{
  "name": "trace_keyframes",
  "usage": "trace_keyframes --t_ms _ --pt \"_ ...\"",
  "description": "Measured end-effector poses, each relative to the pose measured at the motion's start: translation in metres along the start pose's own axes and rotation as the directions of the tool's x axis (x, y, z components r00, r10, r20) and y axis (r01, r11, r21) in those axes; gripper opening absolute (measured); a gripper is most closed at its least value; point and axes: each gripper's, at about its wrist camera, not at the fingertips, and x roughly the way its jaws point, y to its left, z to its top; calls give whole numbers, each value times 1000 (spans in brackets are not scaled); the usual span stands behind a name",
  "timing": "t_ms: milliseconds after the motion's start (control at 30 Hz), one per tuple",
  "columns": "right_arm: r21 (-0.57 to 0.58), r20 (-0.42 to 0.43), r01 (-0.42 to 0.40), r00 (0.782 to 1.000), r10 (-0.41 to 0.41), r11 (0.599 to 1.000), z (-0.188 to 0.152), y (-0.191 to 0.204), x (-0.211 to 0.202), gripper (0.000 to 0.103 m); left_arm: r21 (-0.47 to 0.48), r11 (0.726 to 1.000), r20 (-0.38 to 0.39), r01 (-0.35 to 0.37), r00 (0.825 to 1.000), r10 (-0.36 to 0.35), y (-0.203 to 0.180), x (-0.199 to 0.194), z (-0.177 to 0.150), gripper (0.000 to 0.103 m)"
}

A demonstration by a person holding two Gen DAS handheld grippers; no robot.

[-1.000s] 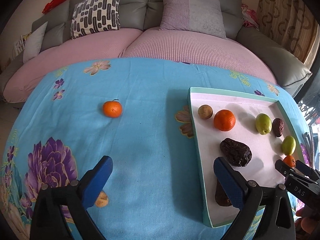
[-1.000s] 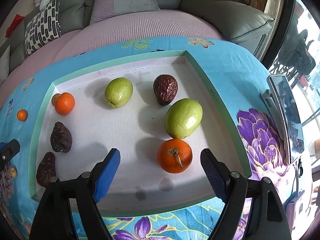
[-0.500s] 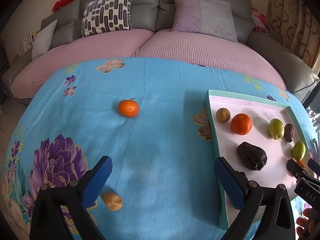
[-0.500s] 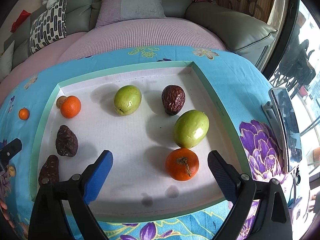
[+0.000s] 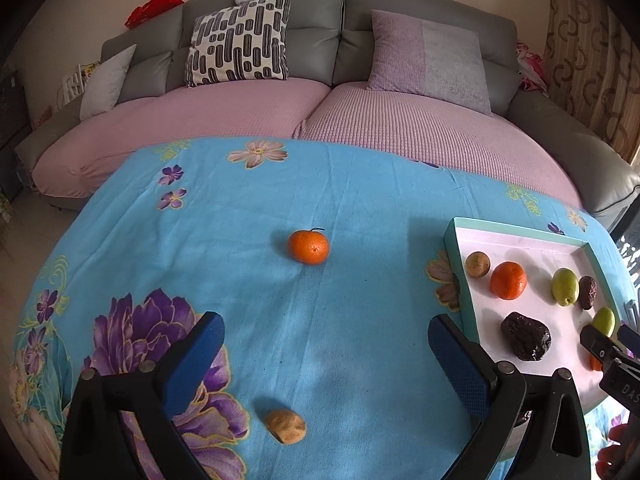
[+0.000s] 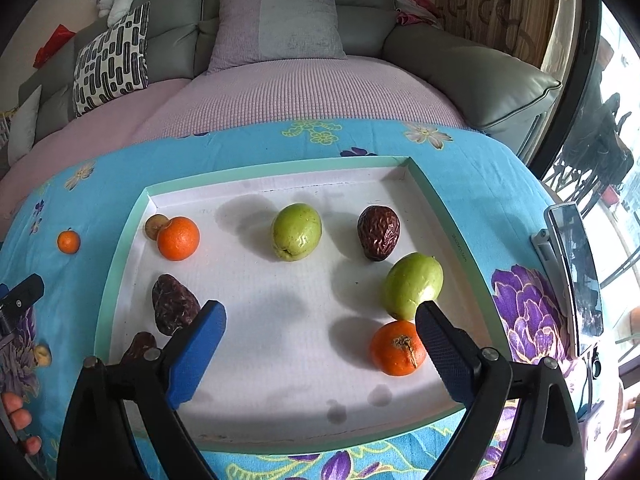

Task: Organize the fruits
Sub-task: 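Move the open left tool to the brown fruit while the right tool hovers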

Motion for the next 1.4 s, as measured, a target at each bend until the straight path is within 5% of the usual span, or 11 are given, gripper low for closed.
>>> trace_keyframes --t_ms 367,700,1133,1400 --pt "-54 61 -130 989 133 990 9 50 -12 96 28 999 6 -37 999 37 33 -9 8 103" --pt "-85 56 -232 970 237 969 12 90 -15 96 -88 992 23 -90 995 92 87 -29 9 103" --pt "-140 -13 -233 972 234 962 3 122 -13 96 -65 995 -141 74 987 -83 57 -3 -28 91" --pt "-107 -11 -199 980 199 974 -4 109 -22 96 -75 984 -232 159 957 -172 39 14 -47 67"
